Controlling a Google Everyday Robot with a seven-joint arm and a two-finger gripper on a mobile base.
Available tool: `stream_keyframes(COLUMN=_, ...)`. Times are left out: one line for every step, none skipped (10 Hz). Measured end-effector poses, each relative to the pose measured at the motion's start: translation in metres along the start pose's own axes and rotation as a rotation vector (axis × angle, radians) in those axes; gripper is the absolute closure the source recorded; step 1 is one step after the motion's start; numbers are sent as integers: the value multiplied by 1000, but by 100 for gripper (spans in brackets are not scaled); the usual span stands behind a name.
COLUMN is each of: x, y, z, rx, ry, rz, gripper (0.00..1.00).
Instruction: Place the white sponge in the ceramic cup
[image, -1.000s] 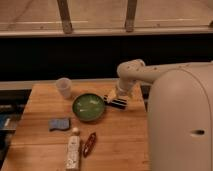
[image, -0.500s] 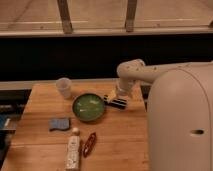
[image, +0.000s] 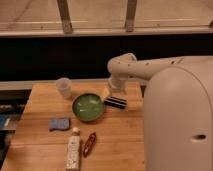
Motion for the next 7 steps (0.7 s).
stream_keyframes(x=-5, y=23, z=-3, rx=-11, ry=-8, rz=-48, gripper=20)
stream_keyframes(x=-11, y=56, z=-5, rx=-33, ry=-16, rz=-119, gripper=20)
stream_keyframes(x=-13, y=79, z=-5, rx=-44, ry=-18, rz=-171, gripper=20)
stream_keyframes(x=-16, y=102, z=-2, rx=-51, ry=-15, rz=-225, gripper=20)
stream_keyframes(x=-18, y=124, z=1, rx=-62, ry=-11, rz=-272, gripper=20)
stream_keyframes(x=-19, y=155, z=6, rx=-73, ry=-7, rz=-335, gripper=20)
stream_keyframes(x=-18, y=174, z=10, rx=-87, ry=-2, rz=-373, gripper=20)
